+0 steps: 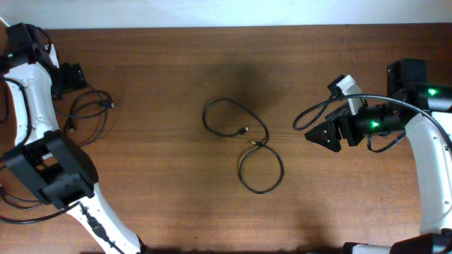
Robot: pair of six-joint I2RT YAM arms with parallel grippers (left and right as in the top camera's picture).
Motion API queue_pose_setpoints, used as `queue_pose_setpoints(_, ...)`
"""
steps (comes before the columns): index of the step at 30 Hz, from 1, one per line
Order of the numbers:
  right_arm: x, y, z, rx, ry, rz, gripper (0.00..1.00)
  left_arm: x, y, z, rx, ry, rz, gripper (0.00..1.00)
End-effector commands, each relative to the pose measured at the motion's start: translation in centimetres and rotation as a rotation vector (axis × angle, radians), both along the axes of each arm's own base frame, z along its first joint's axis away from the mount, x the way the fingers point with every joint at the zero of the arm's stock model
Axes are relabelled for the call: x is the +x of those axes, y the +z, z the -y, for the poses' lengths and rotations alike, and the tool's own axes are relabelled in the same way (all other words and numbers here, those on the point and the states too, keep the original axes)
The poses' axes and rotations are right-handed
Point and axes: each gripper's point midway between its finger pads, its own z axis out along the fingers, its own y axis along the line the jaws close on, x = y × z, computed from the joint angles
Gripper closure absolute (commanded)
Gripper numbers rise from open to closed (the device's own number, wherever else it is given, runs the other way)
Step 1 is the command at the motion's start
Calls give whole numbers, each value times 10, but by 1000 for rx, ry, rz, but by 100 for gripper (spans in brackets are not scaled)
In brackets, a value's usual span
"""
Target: Untangle cables
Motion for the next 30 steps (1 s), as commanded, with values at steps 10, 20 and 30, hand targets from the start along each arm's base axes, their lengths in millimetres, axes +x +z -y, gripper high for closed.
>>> queue_pose_setpoints(10, 1, 2, 0, -6, 10, 14, 3, -31, -4, -7, 18, 88, -117, 1)
queue_pose_setpoints(20, 2, 2, 0, -5, 10, 15, 3, -44, -6, -18, -138, 56, -68, 1)
queue_pose_setpoints(30, 2, 2, 0, 0, -8, -3, 3, -16, 37, 67, -202, -279, 18, 1)
